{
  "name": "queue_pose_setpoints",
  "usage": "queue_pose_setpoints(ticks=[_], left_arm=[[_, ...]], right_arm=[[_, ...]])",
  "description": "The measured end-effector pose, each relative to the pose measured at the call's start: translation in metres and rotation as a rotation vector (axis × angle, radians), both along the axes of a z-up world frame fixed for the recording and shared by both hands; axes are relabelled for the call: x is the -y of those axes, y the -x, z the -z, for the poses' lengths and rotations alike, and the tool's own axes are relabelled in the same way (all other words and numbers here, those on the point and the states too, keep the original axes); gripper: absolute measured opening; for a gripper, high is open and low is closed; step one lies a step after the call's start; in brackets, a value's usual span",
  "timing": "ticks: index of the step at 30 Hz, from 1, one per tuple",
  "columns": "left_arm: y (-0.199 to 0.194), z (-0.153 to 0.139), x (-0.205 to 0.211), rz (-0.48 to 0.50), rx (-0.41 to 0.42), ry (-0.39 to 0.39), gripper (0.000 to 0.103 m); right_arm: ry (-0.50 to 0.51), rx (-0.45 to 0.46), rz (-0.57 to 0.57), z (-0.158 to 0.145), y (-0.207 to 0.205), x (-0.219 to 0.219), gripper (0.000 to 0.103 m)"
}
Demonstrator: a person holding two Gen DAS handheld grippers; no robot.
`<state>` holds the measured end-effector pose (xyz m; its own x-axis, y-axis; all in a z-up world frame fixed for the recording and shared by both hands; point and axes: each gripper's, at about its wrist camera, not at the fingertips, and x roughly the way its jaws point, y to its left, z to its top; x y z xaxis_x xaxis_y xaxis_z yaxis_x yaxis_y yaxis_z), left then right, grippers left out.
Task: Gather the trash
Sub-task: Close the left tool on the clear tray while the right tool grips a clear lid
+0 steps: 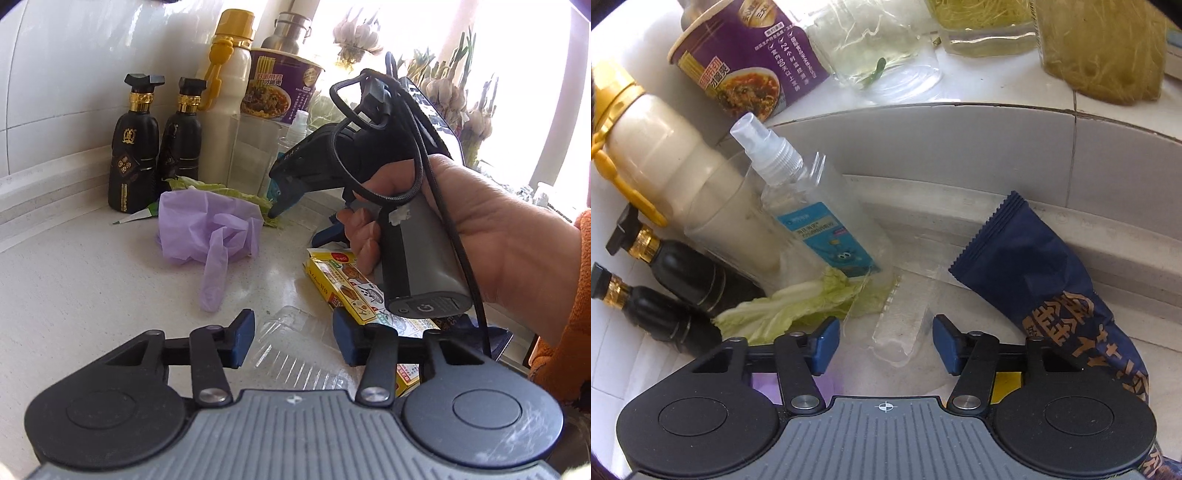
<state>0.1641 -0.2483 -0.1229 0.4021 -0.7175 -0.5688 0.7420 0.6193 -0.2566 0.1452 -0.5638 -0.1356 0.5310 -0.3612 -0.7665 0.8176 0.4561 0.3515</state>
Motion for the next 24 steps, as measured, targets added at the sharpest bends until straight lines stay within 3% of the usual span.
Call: queue_pose_setpoints(ticks=[3,4,5,7,11,15,19,24], left_arm=[[0.002,-0.003,-0.001,0.008,0.005,-0.008,0.043],[0.002,-0.004,-0.001,0.015,0.003,-0.01,0.05],[0.003,-0.004,-0.001,0.019,0.001,-0.015,0.065],[0.006,-0.006,-0.002,0.025,0.012,-0.007,0.079],[0.009,-0.005,0.003,0.084,0.021,-0.037,0.087],[0.009,0.002,0.012,0.113,0.026,-0.085,0.087],[0.005,0.01,0.018,0.12,0.033,-0.131,0.079],[0.005,0.01,0.014,0.112,0.037,-0.135,0.073]], right_arm=[[0.008,0.008,-0.007,-0.005,0.004,-0.002,0.048],[0.007,0.011,-0.01,-0.007,0.006,-0.003,0.048],[0.005,0.016,-0.015,-0.008,0.007,-0.004,0.047],[0.004,0.018,-0.025,-0.012,0.011,-0.005,0.046],[0.011,0.03,-0.048,-0.021,0.018,-0.007,0.044],[-0.005,0.055,-0.078,-0.03,0.029,-0.011,0.044],[0.001,0.068,-0.123,-0.04,0.039,-0.018,0.044],[0.005,0.082,-0.15,-0.048,0.055,-0.025,0.044]])
